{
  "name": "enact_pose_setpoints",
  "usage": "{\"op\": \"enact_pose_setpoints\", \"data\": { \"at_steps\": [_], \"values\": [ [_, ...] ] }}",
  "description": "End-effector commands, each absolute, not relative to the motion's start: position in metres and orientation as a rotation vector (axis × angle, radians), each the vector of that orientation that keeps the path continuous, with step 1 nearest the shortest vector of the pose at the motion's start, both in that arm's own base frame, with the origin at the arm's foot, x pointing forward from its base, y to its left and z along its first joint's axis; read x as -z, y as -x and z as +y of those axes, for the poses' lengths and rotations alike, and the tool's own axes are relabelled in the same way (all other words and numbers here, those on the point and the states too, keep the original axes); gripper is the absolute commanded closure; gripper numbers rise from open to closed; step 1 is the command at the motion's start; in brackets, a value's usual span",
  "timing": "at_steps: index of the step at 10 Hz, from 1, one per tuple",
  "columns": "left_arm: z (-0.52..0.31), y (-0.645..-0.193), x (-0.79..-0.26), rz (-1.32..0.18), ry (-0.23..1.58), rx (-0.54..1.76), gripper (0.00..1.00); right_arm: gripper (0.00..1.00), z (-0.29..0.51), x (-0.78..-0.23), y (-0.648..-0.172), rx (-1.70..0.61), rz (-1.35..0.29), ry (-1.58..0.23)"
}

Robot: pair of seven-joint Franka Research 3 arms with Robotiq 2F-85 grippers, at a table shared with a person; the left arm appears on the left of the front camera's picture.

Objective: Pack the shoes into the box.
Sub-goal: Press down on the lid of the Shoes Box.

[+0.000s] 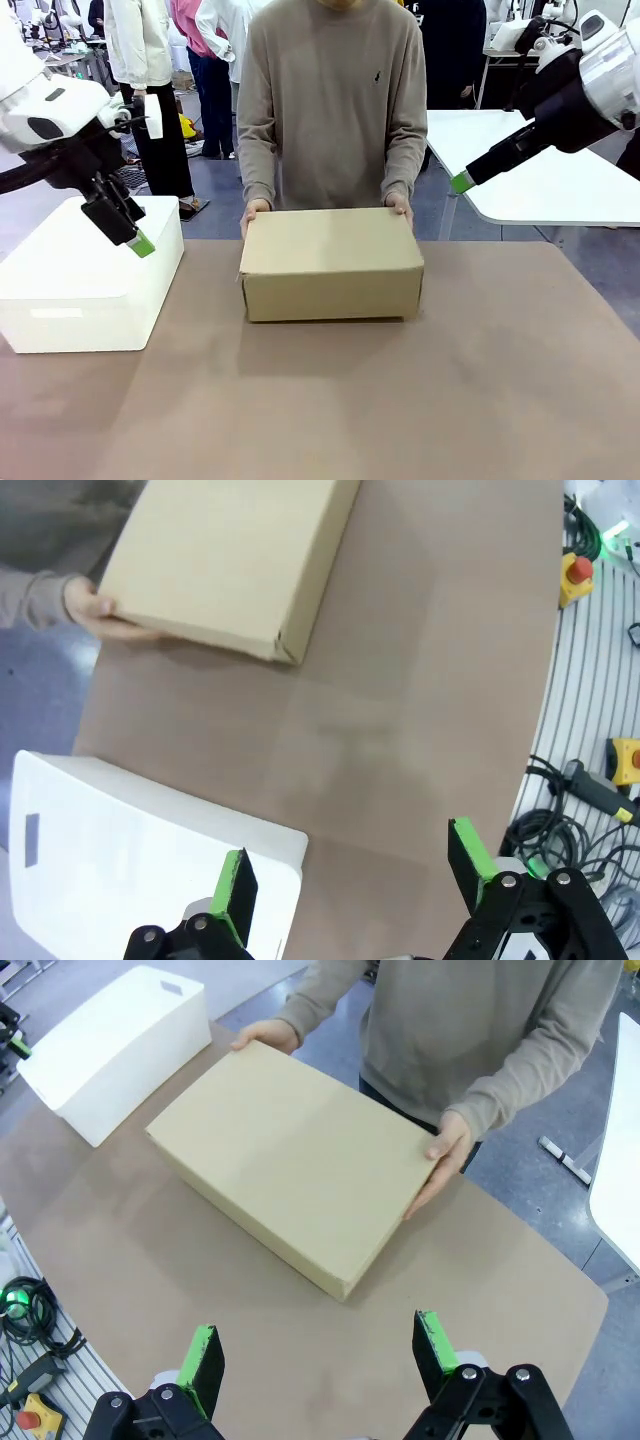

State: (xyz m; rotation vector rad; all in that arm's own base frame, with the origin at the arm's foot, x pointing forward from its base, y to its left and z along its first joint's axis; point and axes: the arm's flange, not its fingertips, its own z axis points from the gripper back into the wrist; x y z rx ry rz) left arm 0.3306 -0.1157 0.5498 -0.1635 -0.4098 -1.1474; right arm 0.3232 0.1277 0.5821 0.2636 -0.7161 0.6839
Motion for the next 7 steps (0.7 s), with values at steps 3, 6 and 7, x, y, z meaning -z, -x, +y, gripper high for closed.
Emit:
{"op": "enact_pose_setpoints", "data": {
  "at_steps": [3,6,7],
  "values": [
    [-0.1169,-0.3311,-0.5508,-0.404,0.166,1.136,0.00,0.00,0.1267,-0.5810,-0.3234,-0.691,-0.712,-0.256],
    [-0.1169,-0.3311,-0.5508,-0.404,0.166,1.136,0.00,0.00,0.1267,-0.5810,-0.3234,-0.691,-0.712,-0.256],
    [-0.1169,-0.3311,-0.5508,-0.404,0.166,1.136,0.00,0.00,0.1267,-0.5810,-0.3234,-0.691,-0.712,-0.256]
  ]
}}
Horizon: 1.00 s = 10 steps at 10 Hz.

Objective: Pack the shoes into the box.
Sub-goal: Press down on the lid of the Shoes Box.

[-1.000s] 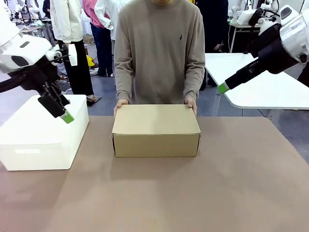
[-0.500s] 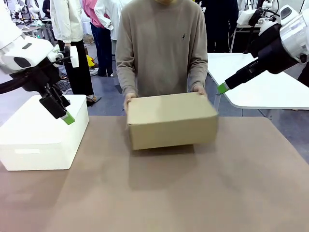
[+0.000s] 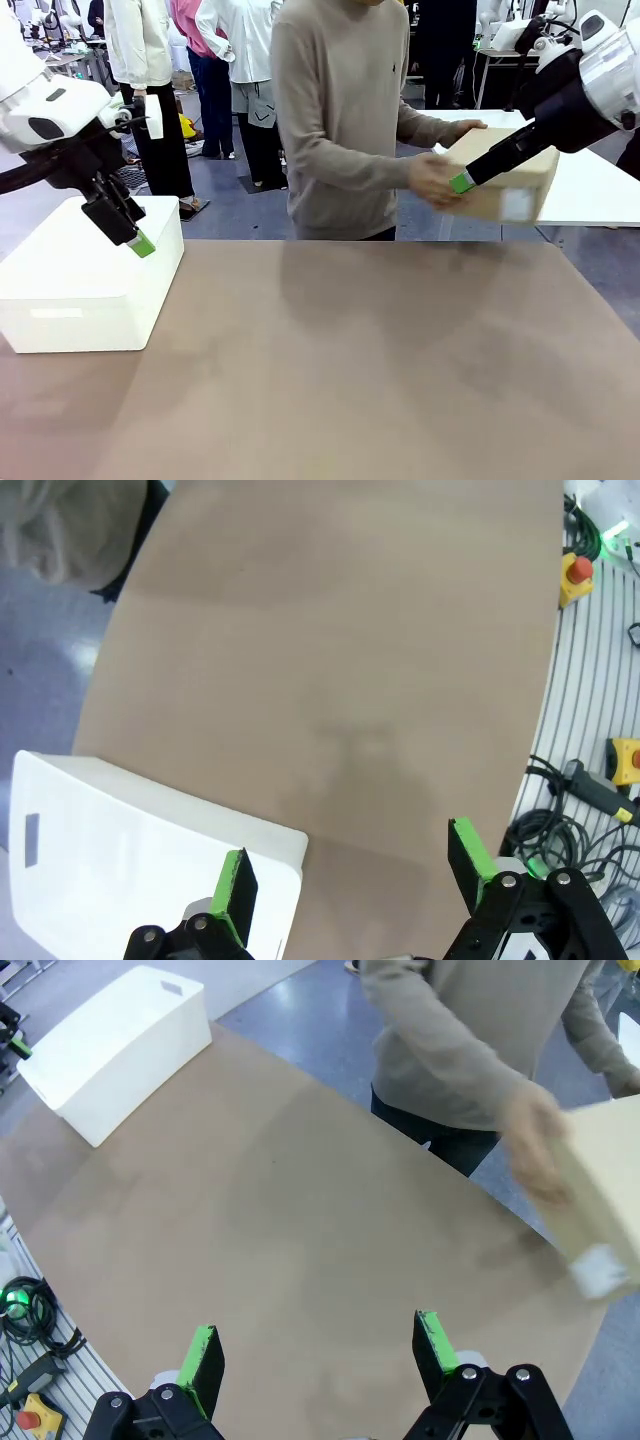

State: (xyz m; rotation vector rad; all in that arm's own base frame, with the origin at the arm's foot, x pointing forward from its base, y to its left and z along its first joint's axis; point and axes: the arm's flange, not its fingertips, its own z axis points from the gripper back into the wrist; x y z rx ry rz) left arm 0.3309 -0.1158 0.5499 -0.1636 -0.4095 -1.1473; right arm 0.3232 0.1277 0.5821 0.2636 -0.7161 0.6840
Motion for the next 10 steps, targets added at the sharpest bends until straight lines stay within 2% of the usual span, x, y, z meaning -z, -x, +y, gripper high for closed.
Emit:
{"op": "enact_pose_setpoints", "data": {
  "at_steps": [1,10],
  "values": [
    [-0.1169,-0.3311,-0.5508,-0.404,0.166,1.136,0.00,0.00,0.1267,-0.5810,-0.3234,-0.691,-0.712,-0.256],
    [-0.1169,-0.3311,-0.5508,-0.404,0.166,1.136,0.00,0.00,0.1267,-0.5810,-0.3234,-0.691,-0.712,-0.256]
  ]
}}
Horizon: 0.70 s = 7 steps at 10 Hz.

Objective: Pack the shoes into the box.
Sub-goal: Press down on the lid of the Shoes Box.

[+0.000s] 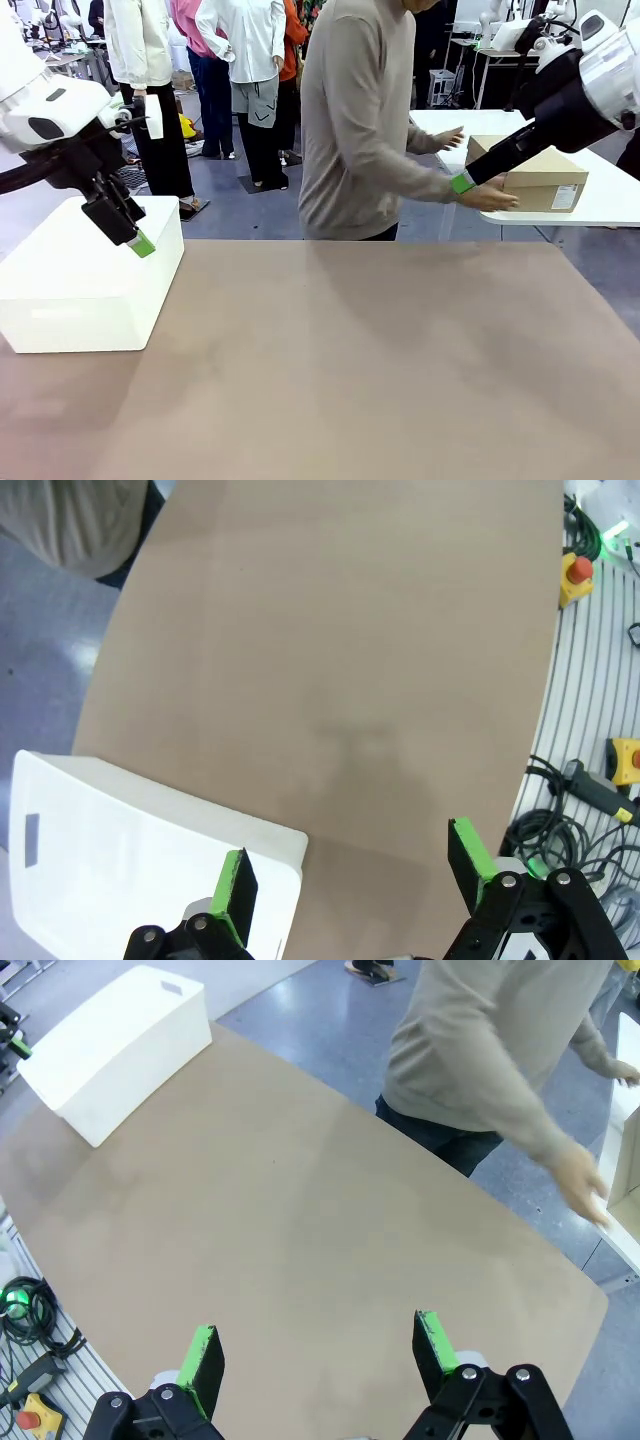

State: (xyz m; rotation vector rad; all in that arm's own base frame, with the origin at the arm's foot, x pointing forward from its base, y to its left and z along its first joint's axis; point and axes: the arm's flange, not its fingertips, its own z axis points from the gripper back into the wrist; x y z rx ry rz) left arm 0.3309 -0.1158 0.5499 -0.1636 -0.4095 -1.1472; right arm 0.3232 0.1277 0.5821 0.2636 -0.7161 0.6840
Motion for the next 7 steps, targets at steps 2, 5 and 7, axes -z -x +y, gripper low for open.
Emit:
{"op": "enact_pose_setpoints", "data": {
  "at_steps": [2,5,7],
  "values": [
    [-0.1169,-0.3311,-0.5508,-0.404,0.166,1.136,0.00,0.00,0.1267,-0.5810,-0.3234,-0.691,-0.712,-0.256],
    [-0.1169,-0.3311,-0.5508,-0.404,0.166,1.136,0.00,0.00,0.1267,-0.5810,-0.3234,-0.691,-0.712,-0.256],
    [-0.1169,-0.3311,-0.5508,-0.404,0.166,1.136,0.00,0.00,0.1267,-0.5810,-0.3234,-0.691,-0.712,-0.256]
  ]
}}
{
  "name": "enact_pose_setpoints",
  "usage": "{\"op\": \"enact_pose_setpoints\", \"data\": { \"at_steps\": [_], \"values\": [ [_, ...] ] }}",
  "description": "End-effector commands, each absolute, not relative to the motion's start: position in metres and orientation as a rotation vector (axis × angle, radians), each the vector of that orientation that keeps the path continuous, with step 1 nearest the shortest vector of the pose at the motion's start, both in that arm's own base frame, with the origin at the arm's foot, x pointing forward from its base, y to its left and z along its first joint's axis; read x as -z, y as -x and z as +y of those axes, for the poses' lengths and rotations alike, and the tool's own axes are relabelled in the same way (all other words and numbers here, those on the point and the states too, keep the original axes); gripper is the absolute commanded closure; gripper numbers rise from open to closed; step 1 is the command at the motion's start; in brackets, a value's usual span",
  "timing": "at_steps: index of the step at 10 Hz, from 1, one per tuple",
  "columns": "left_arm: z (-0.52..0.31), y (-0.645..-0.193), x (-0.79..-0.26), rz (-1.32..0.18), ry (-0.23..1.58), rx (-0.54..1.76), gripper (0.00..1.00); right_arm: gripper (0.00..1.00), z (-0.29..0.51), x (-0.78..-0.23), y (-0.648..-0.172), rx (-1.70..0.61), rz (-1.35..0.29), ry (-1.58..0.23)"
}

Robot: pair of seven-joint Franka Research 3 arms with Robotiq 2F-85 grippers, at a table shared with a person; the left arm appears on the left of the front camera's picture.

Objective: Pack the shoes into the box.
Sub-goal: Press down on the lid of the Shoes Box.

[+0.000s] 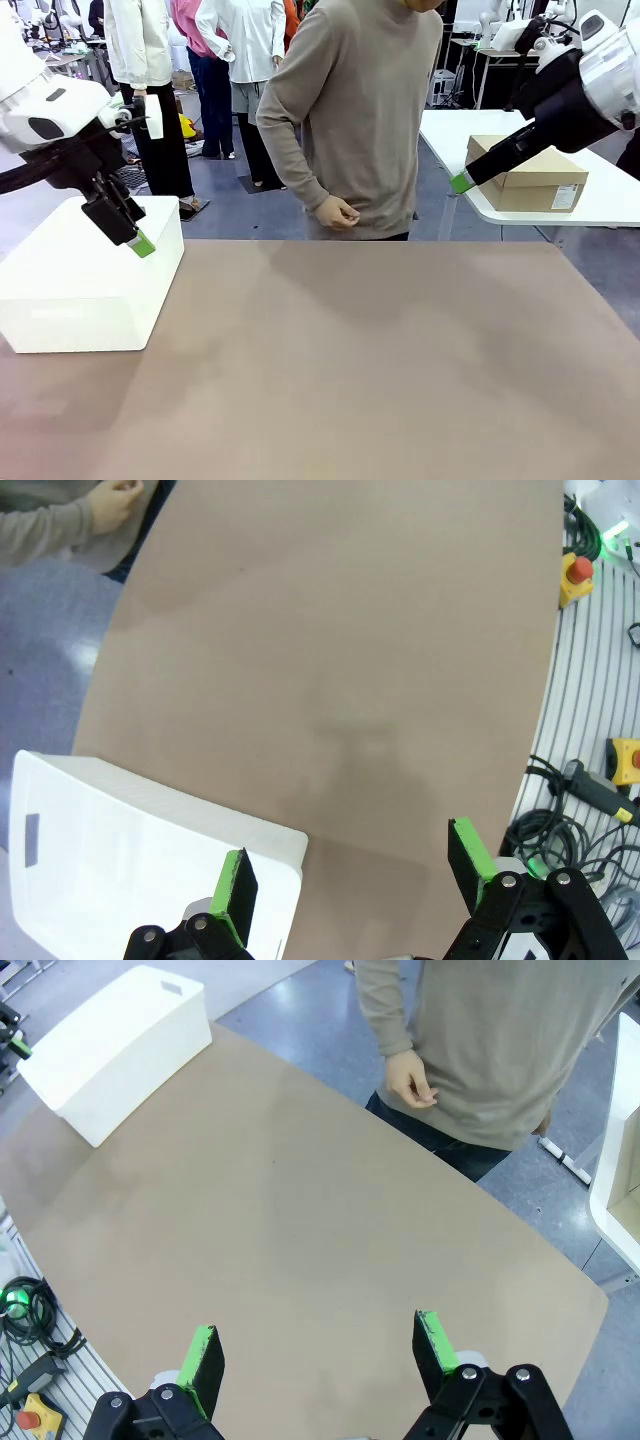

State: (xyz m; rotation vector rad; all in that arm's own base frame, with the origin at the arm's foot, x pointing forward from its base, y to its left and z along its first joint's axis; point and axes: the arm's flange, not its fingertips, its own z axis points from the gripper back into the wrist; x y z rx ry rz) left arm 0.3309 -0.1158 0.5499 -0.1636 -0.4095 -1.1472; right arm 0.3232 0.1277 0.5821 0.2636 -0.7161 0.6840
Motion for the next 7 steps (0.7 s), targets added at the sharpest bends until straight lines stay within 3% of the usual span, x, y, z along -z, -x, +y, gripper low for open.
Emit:
{"op": "enact_pose_setpoints", "data": {
  "at_steps": [1,7],
  "values": [
    [-0.1169,-0.3311,-0.5508,-0.404,0.166,1.136,0.00,0.00,0.1267,-0.5810,-0.3234,-0.691,-0.712,-0.256],
    [-0.1169,-0.3311,-0.5508,-0.404,0.166,1.136,0.00,0.00,0.1267,-0.5810,-0.3234,-0.691,-0.712,-0.256]
  ]
}}
